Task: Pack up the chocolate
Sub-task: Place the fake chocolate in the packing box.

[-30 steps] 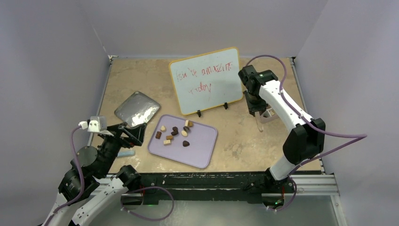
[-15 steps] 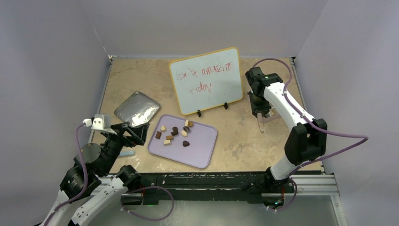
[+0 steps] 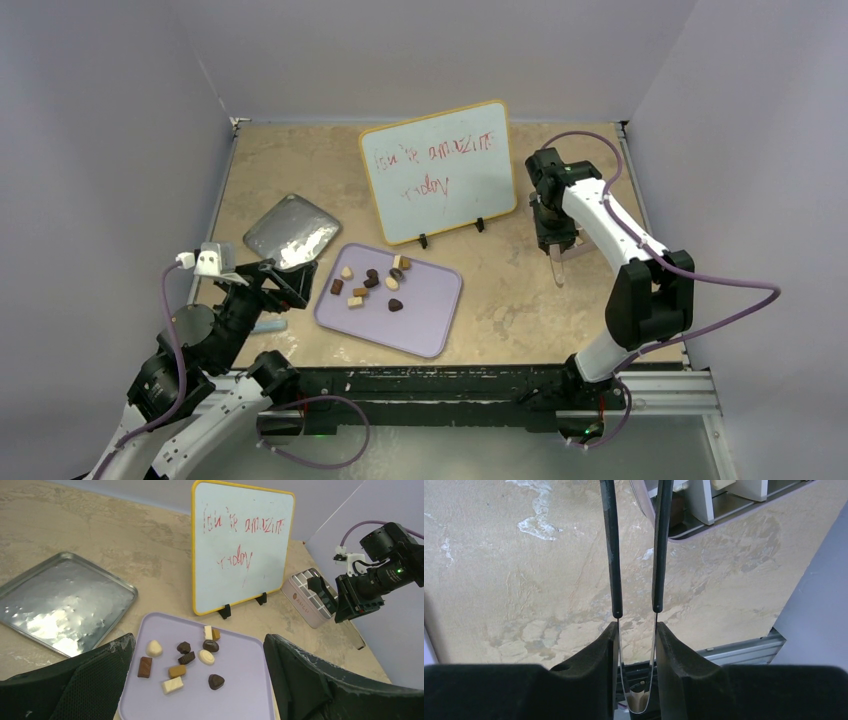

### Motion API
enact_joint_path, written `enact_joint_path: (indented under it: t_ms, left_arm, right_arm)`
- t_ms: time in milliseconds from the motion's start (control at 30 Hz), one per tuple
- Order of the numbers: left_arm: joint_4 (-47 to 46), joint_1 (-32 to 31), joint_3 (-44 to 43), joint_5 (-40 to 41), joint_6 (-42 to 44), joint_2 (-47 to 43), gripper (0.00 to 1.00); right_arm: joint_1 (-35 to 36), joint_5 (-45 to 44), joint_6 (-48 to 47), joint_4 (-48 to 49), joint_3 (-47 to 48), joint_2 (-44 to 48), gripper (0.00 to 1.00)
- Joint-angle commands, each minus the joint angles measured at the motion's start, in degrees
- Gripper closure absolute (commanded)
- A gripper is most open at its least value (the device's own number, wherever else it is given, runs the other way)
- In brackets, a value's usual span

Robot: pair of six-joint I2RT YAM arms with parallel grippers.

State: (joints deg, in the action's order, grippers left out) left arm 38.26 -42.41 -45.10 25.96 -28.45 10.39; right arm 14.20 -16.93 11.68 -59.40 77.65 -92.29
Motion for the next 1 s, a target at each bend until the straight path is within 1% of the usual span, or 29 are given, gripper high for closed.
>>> enact_joint_path:
  t_ms: [0,200,300,367,500,567,667,833,900,967]
  left_arm:
    - [-1.8,-0.1,0.0,-0.3,0.2,0.0,0.00]
    - [-1.8,0.0,0.0,-0.2,0.1,-0.3,0.00]
    - [-1.8,-0.1,0.0,-0.2,0.1,-0.2,0.00]
    - [-1.8,0.0,0.0,-0.2,0.1,-0.3,0.00]
    - [-1.9,-0.1,0.0,-0.2,0.2,-0.4,0.00]
    - [-1.9,-0.1,0.0,-0.2,0.2,-0.3,0.00]
    - [-1.9,0.0,0.1,-0.2,0.2,-0.1,0.00]
    - [-2.0,-0.1,0.3,-0.4,-0.1,0.6,0.00]
    - [-2.0,0.0,0.4,-0.6,-0.1,1.4,0.00]
    - [-2.1,0.0,0.5,-0.8,-0.3,2.5,0.00]
  right_arm:
    - [-0.6,0.2,-0.8,0.1,0.1,0.5,0.67]
    - [-1.3,0.7,-1.0,0.2,0.5,0.1,0.66]
    - [-1.4,0.3,-1.0,0.2,0.2,0.0,0.62]
    - [-1.5,0.0,-1.0,0.0,0.2,0.1,0.62]
    - [-1.5,1.3,-0.7,-0.5,1.0,0.8,0.62]
    - [-1.4,0.3,-0.9,-0.5,2.0,1.2,0.63]
    - [-1.1,2.3,-1.4,-0.3,2.5,3.1,0.64]
    - [1.3,9.1,-3.3,2.8,0.5,8.2,0.65]
    - [3.6,11.0,-3.9,3.8,0.0,9.8,0.66]
    - [6.8,10.9,-3.9,4.6,-0.3,11.1,0.66]
